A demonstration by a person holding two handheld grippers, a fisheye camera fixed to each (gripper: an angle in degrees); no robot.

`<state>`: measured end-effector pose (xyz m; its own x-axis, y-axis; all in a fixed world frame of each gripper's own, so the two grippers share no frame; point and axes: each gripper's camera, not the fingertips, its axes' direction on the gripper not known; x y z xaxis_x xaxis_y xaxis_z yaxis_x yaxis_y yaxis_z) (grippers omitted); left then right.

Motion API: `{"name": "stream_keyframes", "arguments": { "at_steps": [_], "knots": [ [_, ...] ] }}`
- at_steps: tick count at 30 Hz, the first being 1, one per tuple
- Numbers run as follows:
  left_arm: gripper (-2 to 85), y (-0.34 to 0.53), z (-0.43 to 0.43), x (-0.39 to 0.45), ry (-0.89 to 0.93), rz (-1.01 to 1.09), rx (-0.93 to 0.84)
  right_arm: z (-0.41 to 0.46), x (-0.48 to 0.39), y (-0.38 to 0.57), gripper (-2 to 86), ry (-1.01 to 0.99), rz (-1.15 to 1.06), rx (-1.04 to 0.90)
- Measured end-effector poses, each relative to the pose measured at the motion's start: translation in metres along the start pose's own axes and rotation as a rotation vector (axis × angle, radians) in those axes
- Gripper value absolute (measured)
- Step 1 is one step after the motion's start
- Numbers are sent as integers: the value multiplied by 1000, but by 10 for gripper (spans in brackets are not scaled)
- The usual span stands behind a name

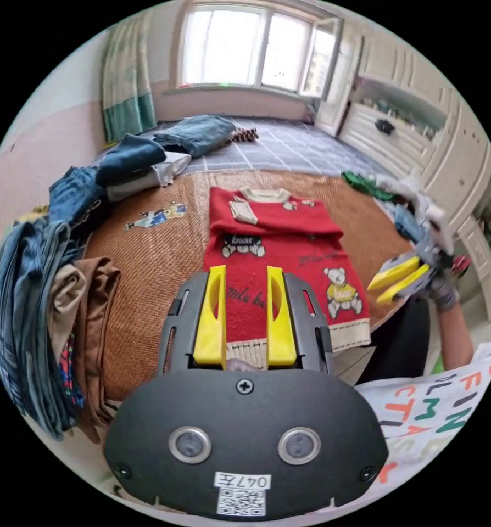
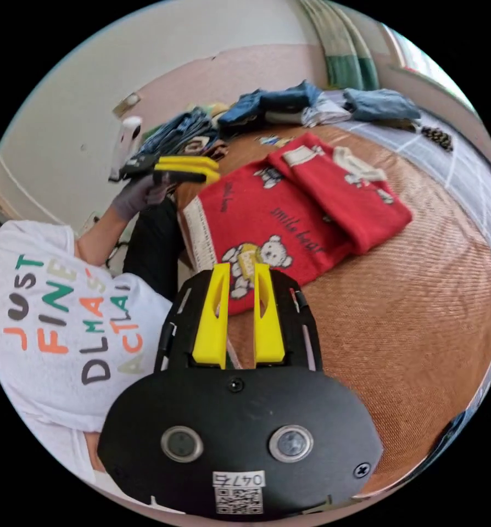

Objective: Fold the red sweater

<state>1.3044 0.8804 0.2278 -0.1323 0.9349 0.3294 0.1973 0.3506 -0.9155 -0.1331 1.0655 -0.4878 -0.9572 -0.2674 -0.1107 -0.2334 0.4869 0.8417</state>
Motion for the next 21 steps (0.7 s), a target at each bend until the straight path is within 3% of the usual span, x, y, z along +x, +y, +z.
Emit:
{"name": "stream_keyframes", "arguments": {
  "at_steps": [9,16,21],
  "knots": [
    [98,-12,-9,84,-111,122,-114,27,-3,-76,52,228,102,144],
    [95,-16,-43,79,-85,75,-145,128,16,-101,28,424,133,-34],
    [94,-25,-75,71,-83,60,-136,88,16,-39,-2,437,204,185]
  ]
}}
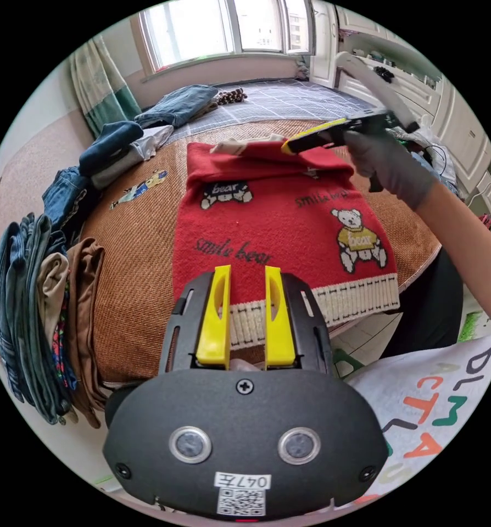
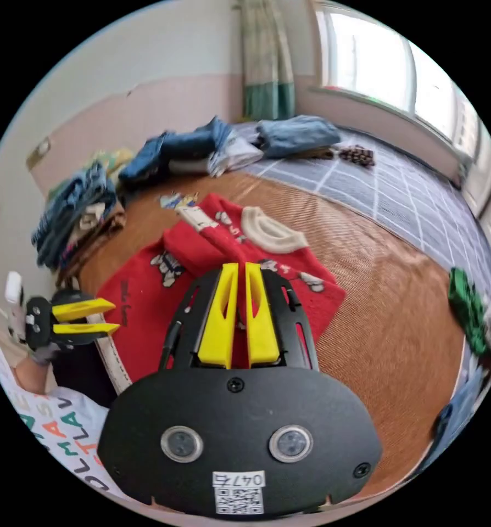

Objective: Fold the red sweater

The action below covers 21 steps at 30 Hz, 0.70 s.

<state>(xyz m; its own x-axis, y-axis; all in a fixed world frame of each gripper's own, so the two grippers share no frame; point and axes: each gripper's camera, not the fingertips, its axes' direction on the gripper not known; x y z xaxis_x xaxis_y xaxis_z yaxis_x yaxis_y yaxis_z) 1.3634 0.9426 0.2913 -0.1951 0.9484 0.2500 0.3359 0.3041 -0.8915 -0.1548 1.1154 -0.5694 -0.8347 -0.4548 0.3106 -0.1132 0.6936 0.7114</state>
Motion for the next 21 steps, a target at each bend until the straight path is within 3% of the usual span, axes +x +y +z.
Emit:
{"name": "stream_keyframes", "arguments": {
  "at_steps": [5,8,15,18,21],
  "knots": [
    [94,-24,-40,5,-31,32,92,-76,134,177,13,-113,619,345],
    [96,-65,-61,25,-30,144,161,-82,169,290,63,-112,839,360],
    [104,-212,-22,127,-36,517,185,-32,165,402,32,-177,815,241],
    [94,-252,23,145,-116,564,106,-5,161,439,-4,-155,812,293],
    [83,-270,50,135,-89,550,19,16,172,470,-11,-273,861,338]
  ]
}}
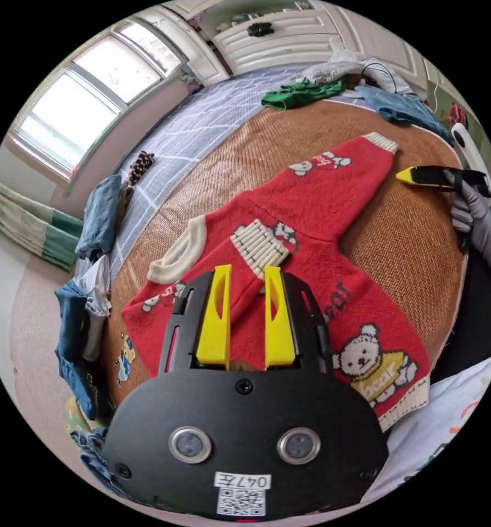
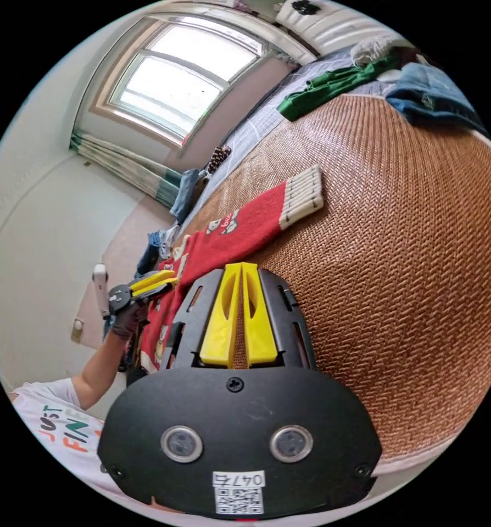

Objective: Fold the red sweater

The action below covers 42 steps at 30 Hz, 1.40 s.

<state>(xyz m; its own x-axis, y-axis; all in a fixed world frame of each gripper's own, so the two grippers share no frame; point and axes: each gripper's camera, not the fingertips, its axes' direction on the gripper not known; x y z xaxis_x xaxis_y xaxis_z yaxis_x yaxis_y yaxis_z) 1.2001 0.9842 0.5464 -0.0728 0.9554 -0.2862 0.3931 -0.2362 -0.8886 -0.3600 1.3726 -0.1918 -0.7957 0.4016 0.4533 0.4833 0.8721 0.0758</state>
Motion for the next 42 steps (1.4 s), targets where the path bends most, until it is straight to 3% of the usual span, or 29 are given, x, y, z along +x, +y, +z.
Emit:
{"name": "stream_keyframes", "arguments": {
  "at_steps": [5,8,13,15,19,21,25,30,37,40,42],
  "knots": [
    [8,12,3,-40,174,-55,13,13,38,29,-12,-85,33,4],
    [-6,29,-7,-87,191,-163,37,21,52,45,-12,-95,37,4],
    [-7,98,-66,-211,60,-410,138,34,69,68,-12,-104,38,6],
    [-1,126,-89,-239,64,-351,179,40,75,76,-12,-102,38,5],
    [59,109,-73,-174,258,-124,198,53,88,92,-12,-121,44,1],
    [79,86,-40,-97,187,23,168,58,93,99,-12,-129,48,7],
    [105,58,14,-49,146,70,104,71,103,113,-12,-152,45,1],
    [95,56,80,-79,194,-59,-18,87,110,124,-12,-169,36,-18],
    [33,81,102,-124,325,-113,8,107,118,137,-12,-173,36,-18],
    [31,109,85,-192,404,-265,102,115,121,140,-12,-181,40,-19],
    [39,164,49,-280,258,-536,166,119,123,141,-12,-185,41,-19]
  ]
}}
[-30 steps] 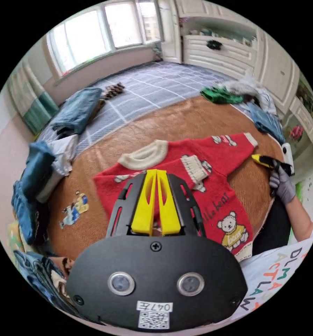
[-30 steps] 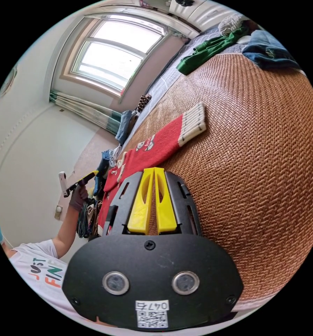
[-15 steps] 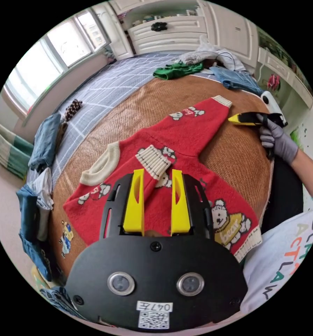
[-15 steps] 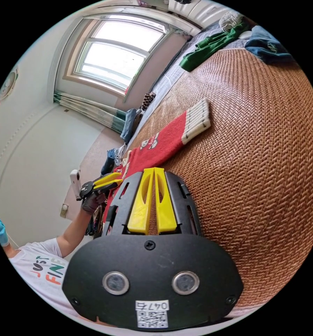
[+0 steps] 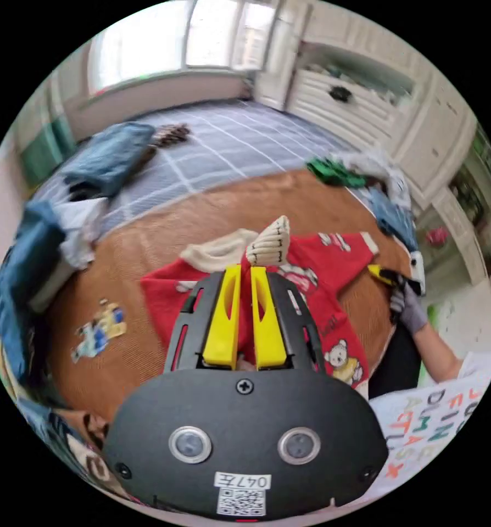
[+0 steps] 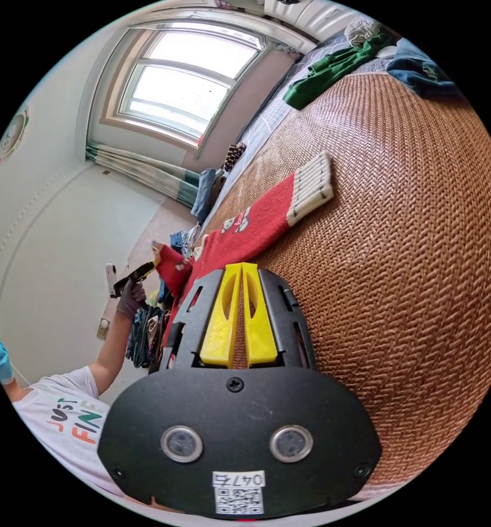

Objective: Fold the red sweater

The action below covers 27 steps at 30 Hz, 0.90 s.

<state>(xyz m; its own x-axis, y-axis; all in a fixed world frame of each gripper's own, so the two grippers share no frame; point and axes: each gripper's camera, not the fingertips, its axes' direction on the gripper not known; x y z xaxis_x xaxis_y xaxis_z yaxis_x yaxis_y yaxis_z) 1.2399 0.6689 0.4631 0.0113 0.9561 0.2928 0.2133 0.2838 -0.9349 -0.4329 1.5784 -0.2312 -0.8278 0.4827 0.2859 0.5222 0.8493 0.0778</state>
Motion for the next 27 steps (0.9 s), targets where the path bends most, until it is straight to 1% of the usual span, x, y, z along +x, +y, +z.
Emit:
{"name": "stream_keyframes", "arguments": {
  "at_steps": [1,2,3,5,7,9,10,12,13,15,17,18,20,22,24,27],
  "knots": [
    [46,3,-18,-26,-71,-77,29,3,1,0,-12,1,-1,-1],
    [61,15,-55,-71,-245,-199,75,6,1,1,-12,3,-4,-1],
    [102,31,-85,-101,-426,-254,80,7,1,1,-11,4,-6,-1],
    [139,58,-112,-122,-541,-231,39,13,1,1,-10,12,-14,-1],
    [153,94,-123,-125,-524,-187,1,16,0,1,-8,14,-22,0],
    [153,152,-116,-109,-443,-124,-54,20,-1,0,-4,15,-30,1],
    [150,167,-110,-104,-414,-117,-68,23,-2,0,0,19,-37,0],
    [142,226,-70,-80,-270,-95,-147,27,-4,-3,8,22,-38,-6],
    [141,239,-57,-73,-240,-91,-173,29,-4,-6,14,24,-22,-10],
    [139,280,-5,-46,-178,-70,-262,34,-3,-15,24,24,21,-2],
    [138,294,33,-36,-172,-70,-330,46,-6,-33,28,44,82,-15],
    [135,296,46,-35,-167,-96,-333,50,-8,-38,26,56,92,-20],
    [130,291,53,-38,-170,-120,-352,65,-15,-58,12,121,109,-45],
    [108,286,58,-39,-131,-137,-355,76,-18,-69,-4,160,102,-50],
    [67,284,71,-33,-83,-131,-364,86,-18,-79,-10,182,94,-65],
    [30,286,79,-17,-121,-119,-350,91,-22,-93,-12,187,69,-61]
  ]
}}
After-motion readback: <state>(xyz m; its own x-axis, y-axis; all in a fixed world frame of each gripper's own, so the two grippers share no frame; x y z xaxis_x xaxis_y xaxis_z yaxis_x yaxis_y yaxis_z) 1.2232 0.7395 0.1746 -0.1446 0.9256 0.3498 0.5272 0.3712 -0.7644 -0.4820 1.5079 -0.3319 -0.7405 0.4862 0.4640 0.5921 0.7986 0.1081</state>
